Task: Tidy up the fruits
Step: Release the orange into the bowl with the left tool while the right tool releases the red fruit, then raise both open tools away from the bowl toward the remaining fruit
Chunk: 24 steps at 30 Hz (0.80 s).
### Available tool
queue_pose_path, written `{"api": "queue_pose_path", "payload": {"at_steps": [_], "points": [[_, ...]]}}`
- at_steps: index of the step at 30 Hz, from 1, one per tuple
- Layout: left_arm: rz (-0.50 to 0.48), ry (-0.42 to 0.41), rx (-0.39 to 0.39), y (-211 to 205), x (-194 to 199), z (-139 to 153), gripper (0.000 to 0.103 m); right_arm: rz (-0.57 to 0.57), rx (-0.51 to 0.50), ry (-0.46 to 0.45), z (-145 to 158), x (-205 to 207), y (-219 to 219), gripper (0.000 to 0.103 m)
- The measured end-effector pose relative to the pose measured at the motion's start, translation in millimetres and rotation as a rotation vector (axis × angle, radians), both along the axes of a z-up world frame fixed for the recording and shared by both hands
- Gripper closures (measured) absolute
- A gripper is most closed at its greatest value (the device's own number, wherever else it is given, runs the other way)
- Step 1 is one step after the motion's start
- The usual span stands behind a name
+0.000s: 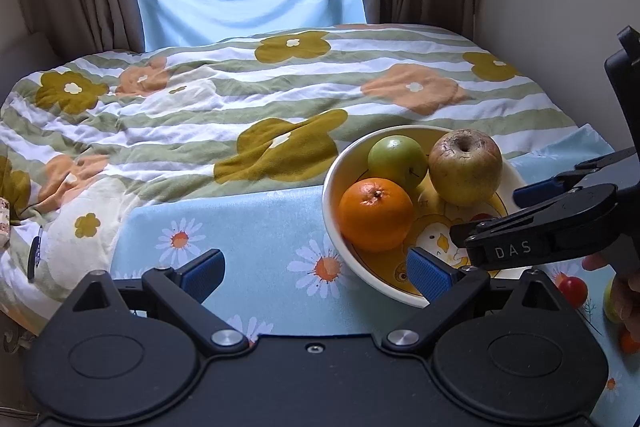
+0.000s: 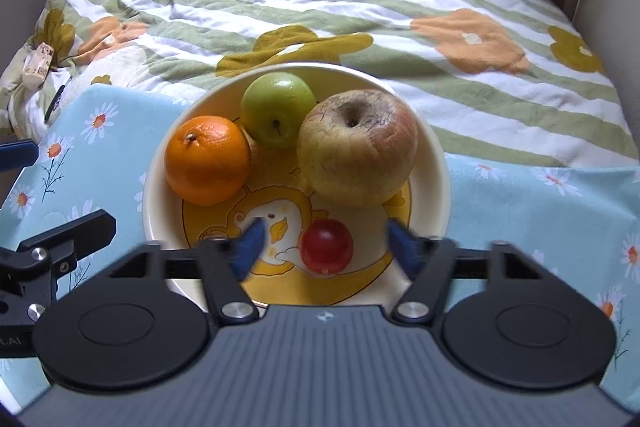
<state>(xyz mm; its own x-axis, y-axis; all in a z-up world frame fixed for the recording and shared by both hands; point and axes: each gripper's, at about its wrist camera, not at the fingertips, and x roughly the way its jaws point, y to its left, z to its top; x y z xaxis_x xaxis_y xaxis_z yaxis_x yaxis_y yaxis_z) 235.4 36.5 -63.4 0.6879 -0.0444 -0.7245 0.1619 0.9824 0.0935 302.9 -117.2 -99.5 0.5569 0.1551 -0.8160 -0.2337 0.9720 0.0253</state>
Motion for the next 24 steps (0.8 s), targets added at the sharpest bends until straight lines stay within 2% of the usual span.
{"api": "queue_pose_path", "payload": {"at_steps": [9, 24], "points": [[0.019, 0.008, -0.011, 3, -10, 9, 0.004, -0.009, 0.025, -0.009, 13, -6, -1, 0.003], [0.036, -0.053, -0.014, -2, -34, 38, 0.003, -0.044, 0.058, -0.069, 54, -30, -15, 0.0]]}}
